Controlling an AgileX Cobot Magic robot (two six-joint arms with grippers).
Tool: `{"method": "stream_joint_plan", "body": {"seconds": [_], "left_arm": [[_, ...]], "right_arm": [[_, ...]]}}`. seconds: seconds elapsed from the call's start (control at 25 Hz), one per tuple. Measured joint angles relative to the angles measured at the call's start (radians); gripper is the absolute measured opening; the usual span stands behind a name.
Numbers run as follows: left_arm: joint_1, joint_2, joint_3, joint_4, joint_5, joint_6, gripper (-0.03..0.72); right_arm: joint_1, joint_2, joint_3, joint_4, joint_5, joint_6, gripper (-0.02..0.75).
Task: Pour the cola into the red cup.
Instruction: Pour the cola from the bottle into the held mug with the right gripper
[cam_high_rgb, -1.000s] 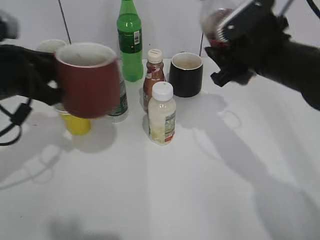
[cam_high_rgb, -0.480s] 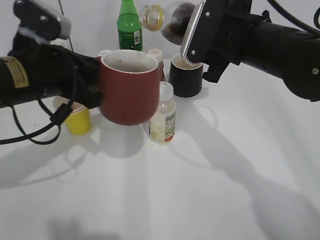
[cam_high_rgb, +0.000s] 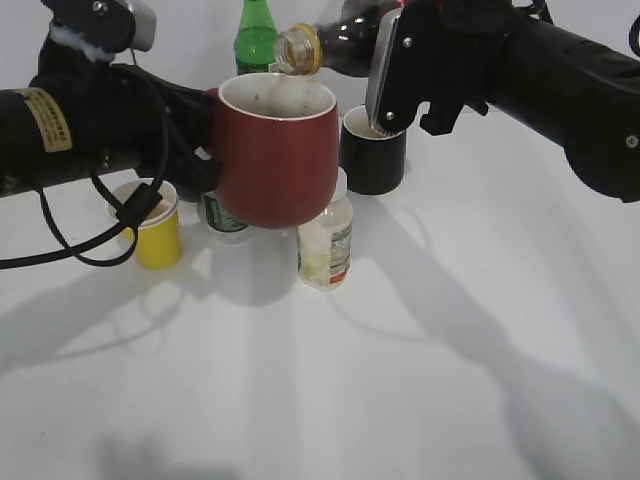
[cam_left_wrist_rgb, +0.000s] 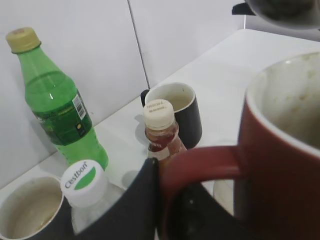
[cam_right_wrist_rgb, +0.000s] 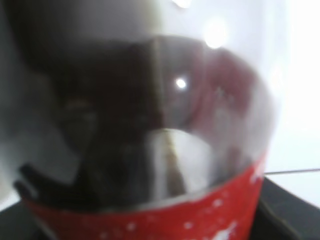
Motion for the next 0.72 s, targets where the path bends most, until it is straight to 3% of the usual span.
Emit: {"method": "stream_joint_plan", "body": {"seconds": [0.56,0.72], "left_arm": [[-0.003,0.0,0.0,0.0,0.0,0.0,0.049],[-0.003,0.0,0.0,0.0,-0.011,0.0,0.049]], "right_arm": [[0.0,0.0,0.0,-0.001,-0.009,-0.055,0.471],[0.0,0.0,-0.001,-0.001,0.03,0.074,0.471]]}}
